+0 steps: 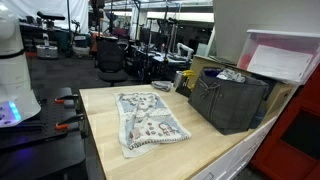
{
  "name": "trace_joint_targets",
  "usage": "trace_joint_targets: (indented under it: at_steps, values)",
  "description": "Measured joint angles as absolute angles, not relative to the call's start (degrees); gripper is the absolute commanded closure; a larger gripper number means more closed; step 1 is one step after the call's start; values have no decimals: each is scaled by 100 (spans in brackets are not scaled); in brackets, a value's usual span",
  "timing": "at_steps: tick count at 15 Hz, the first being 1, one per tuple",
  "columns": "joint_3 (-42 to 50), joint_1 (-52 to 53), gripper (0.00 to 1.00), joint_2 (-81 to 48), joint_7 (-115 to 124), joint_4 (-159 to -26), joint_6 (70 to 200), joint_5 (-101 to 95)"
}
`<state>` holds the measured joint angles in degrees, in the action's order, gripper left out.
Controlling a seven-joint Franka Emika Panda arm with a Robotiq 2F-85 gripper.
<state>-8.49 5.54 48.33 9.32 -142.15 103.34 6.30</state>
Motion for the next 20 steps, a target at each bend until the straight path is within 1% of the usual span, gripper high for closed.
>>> trace_joint_targets:
  at_steps: [16,20]
  values:
    - [-849,546,0,4799,930,-14221,10350,614]
    - [-849,497,0,4388,930,-14364,10838,614]
